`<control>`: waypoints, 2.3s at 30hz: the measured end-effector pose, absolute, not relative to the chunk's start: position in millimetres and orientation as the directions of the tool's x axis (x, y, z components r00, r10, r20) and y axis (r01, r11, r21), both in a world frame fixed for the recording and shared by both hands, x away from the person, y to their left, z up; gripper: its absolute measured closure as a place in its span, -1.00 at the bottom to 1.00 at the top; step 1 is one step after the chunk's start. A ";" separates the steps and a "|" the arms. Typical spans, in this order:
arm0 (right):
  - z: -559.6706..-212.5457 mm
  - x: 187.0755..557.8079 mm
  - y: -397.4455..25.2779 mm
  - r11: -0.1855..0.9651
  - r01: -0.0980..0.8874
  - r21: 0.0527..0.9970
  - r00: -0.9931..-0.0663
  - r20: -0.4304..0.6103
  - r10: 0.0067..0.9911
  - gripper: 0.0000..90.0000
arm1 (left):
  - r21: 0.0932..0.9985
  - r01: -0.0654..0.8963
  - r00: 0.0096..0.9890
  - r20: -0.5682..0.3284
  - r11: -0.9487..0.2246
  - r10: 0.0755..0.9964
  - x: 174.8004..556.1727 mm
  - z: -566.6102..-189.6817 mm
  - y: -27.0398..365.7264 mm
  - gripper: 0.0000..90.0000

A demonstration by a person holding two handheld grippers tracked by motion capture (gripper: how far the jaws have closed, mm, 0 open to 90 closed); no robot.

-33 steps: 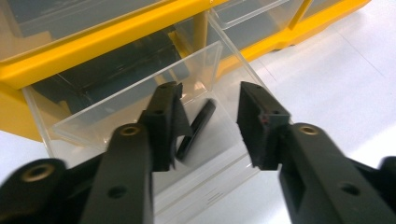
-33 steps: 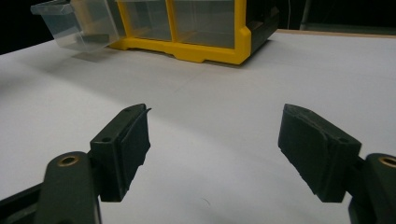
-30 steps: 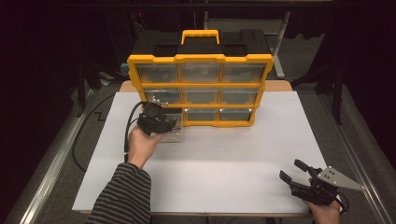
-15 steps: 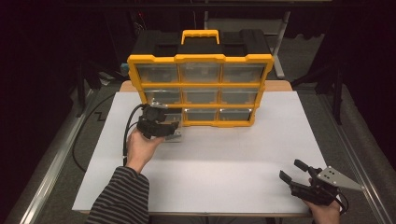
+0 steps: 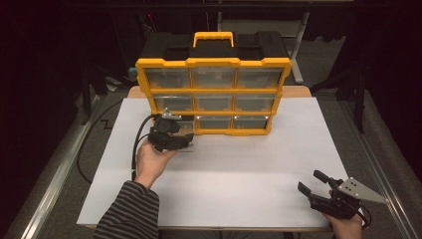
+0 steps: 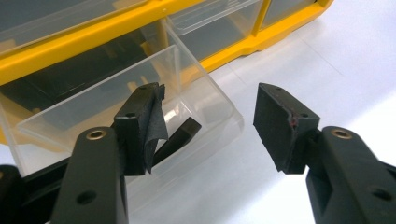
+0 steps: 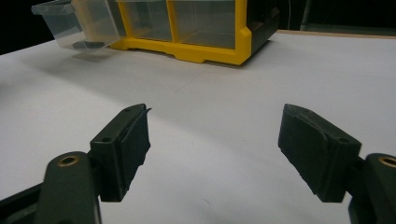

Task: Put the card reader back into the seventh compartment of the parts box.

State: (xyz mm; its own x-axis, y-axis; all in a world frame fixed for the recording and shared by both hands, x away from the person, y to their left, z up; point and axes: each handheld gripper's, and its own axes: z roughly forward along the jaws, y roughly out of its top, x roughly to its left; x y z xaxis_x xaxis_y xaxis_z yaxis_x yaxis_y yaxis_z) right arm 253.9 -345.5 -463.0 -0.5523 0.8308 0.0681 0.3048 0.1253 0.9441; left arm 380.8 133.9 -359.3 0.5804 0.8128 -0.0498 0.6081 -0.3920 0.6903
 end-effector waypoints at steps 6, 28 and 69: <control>-463.0 253.9 -345.3 0.124 0.306 0.944 -0.553 0.070 0.830 -0.44 | 0.692 0.599 0.596 -0.049 -0.402 0.802 374.7 -358.8 129.8 -0.06; -463.0 253.9 -345.2 0.122 0.308 0.943 -0.554 0.073 0.829 -0.44 | 0.688 0.572 0.643 -0.039 -0.446 0.765 359.3 -358.3 114.0 -0.06; -463.2 254.2 -345.1 0.122 0.311 0.942 -0.557 0.076 0.827 -0.44 | 0.690 0.551 0.704 -0.082 -0.469 0.706 317.5 -391.3 99.9 -0.08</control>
State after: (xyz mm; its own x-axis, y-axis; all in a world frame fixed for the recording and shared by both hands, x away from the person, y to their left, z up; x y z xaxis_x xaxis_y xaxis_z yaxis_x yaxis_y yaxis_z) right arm 254.2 -345.1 -463.2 -0.5565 0.8273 0.0764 0.3115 0.1225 0.9423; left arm 317.5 99.9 -391.3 0.7035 0.7059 -0.0823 0.5512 -0.4689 0.6902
